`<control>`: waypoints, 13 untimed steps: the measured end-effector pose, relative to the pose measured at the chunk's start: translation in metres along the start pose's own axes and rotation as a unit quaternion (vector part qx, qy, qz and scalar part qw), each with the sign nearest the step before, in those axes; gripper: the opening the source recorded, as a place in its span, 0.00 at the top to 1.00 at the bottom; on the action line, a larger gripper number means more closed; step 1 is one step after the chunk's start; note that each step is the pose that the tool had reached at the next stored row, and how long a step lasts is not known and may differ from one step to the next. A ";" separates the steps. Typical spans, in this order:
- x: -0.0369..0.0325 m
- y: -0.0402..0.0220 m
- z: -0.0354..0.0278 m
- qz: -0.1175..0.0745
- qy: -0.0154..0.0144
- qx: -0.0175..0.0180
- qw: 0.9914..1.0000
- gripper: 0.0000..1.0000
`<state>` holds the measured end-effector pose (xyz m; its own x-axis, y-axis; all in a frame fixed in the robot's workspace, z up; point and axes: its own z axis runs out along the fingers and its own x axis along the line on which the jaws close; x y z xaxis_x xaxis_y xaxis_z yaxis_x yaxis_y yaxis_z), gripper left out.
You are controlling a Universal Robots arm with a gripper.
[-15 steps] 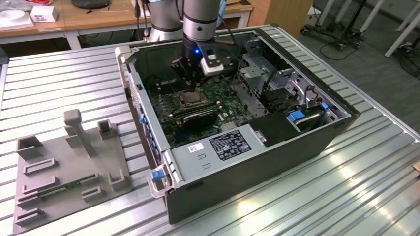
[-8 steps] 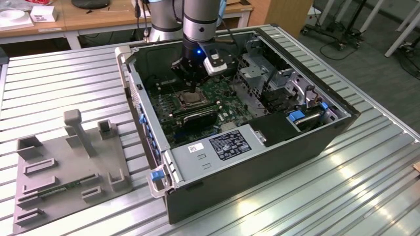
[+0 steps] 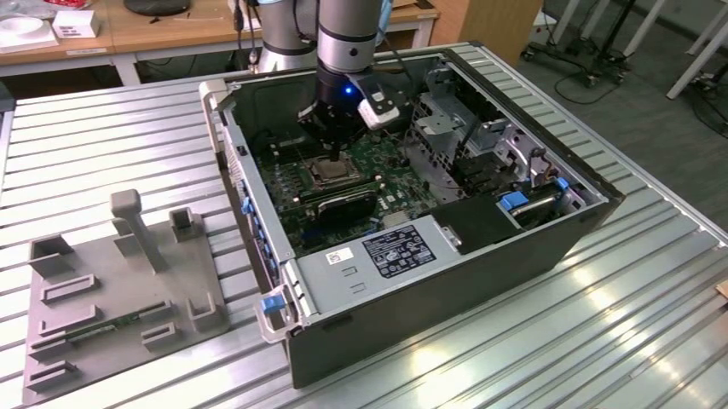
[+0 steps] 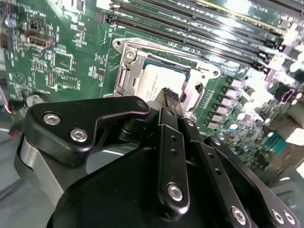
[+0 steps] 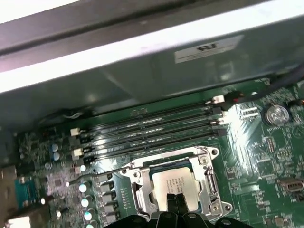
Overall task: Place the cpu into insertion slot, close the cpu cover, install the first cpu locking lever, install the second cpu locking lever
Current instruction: 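Close the cpu cover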
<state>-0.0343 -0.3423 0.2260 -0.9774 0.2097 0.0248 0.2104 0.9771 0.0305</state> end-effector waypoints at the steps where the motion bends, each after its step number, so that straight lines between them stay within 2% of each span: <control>1: 0.0000 0.0000 0.0000 -0.006 0.000 0.000 1.000 0.89; 5: 0.0000 0.0000 0.0000 -0.008 0.000 0.000 1.000 0.89; 6: 0.0000 0.0000 0.0001 -0.008 -0.001 0.000 1.000 0.89; 7: -0.0001 0.0001 0.0003 -0.009 -0.003 -0.001 1.000 0.89; 10: 0.0000 0.0000 0.0008 -0.011 -0.014 -0.003 1.000 0.89; 11: 0.0000 0.0000 0.0008 -0.012 -0.016 -0.003 1.000 0.89; 13: 0.0001 0.0000 0.0009 -0.012 -0.016 -0.003 1.000 0.89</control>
<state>-0.0344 -0.3423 0.2251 -0.9822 0.1876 -0.0078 0.1872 0.9816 0.0369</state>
